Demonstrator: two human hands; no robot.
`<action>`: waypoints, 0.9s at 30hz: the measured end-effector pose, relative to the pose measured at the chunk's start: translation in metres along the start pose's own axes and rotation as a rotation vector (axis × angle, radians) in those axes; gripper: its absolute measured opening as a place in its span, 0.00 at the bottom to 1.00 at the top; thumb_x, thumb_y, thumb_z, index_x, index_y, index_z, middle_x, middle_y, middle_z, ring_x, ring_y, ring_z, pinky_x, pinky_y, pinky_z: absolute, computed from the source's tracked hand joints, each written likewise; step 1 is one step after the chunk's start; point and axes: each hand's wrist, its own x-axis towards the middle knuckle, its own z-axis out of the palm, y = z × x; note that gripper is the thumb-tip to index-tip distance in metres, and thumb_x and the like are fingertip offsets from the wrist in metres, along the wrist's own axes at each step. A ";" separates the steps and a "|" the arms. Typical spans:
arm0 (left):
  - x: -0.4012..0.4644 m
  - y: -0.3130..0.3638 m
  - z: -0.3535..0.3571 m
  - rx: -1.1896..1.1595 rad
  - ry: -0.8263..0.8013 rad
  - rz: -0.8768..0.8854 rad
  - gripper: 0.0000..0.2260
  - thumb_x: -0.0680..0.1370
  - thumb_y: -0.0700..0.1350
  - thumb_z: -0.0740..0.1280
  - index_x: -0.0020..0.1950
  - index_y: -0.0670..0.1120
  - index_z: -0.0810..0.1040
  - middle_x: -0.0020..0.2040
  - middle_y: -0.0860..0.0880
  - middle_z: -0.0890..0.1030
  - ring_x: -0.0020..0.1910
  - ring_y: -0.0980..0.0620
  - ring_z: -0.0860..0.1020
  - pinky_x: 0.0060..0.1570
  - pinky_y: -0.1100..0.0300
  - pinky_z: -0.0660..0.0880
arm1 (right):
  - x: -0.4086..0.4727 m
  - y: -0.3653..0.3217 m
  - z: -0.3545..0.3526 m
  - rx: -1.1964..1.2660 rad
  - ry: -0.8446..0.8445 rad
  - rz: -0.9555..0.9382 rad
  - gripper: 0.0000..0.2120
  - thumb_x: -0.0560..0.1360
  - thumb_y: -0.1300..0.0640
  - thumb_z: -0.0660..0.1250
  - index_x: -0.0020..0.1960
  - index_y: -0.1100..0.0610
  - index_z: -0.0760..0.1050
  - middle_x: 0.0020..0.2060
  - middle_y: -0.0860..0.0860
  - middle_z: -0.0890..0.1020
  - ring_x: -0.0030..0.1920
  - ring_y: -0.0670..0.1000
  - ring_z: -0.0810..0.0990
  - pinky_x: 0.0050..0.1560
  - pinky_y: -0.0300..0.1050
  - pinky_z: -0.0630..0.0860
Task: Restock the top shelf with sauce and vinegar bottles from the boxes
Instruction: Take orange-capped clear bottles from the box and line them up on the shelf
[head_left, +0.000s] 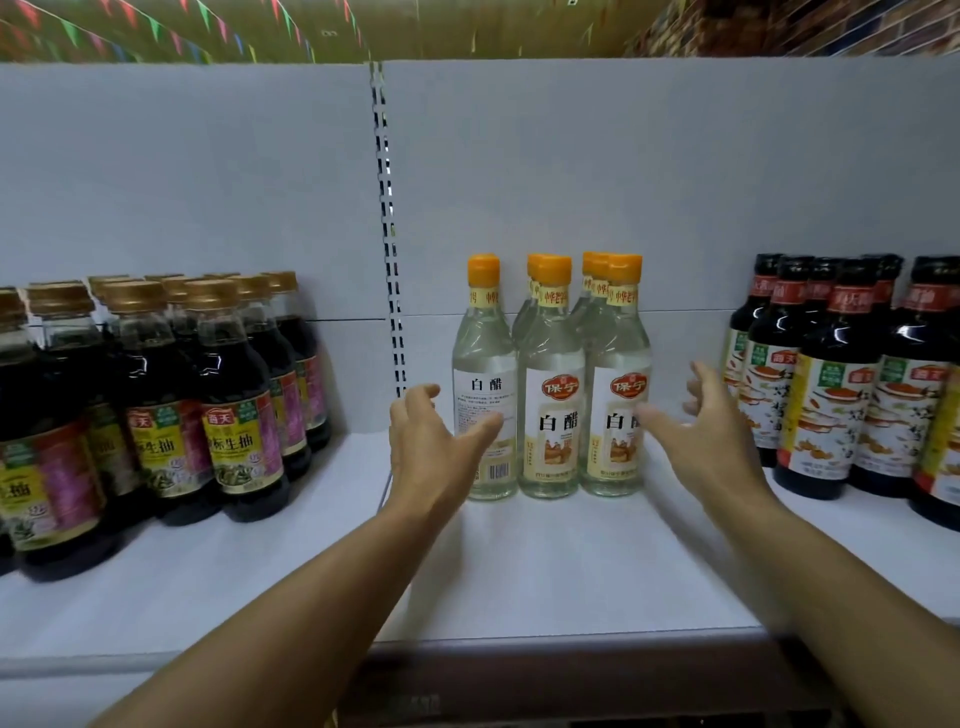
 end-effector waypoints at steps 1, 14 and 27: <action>0.004 -0.001 0.003 -0.014 -0.036 -0.010 0.36 0.71 0.57 0.74 0.72 0.49 0.62 0.68 0.48 0.67 0.66 0.49 0.70 0.66 0.44 0.72 | -0.005 -0.005 0.000 0.007 0.089 -0.065 0.35 0.75 0.52 0.71 0.77 0.50 0.57 0.72 0.52 0.68 0.68 0.53 0.70 0.64 0.53 0.72; 0.022 0.000 0.023 0.095 -0.012 0.078 0.31 0.63 0.55 0.79 0.56 0.50 0.63 0.53 0.49 0.71 0.54 0.48 0.74 0.55 0.47 0.77 | -0.077 -0.047 0.056 -0.037 -0.140 -0.342 0.24 0.75 0.62 0.66 0.68 0.47 0.69 0.56 0.42 0.74 0.55 0.45 0.74 0.59 0.51 0.76; 0.032 -0.016 -0.017 -0.226 -0.306 -0.042 0.26 0.68 0.39 0.79 0.59 0.45 0.69 0.54 0.48 0.80 0.51 0.51 0.82 0.54 0.50 0.80 | -0.079 -0.052 0.086 -0.005 -0.441 -0.138 0.24 0.76 0.63 0.63 0.67 0.42 0.71 0.55 0.40 0.80 0.53 0.41 0.79 0.52 0.37 0.77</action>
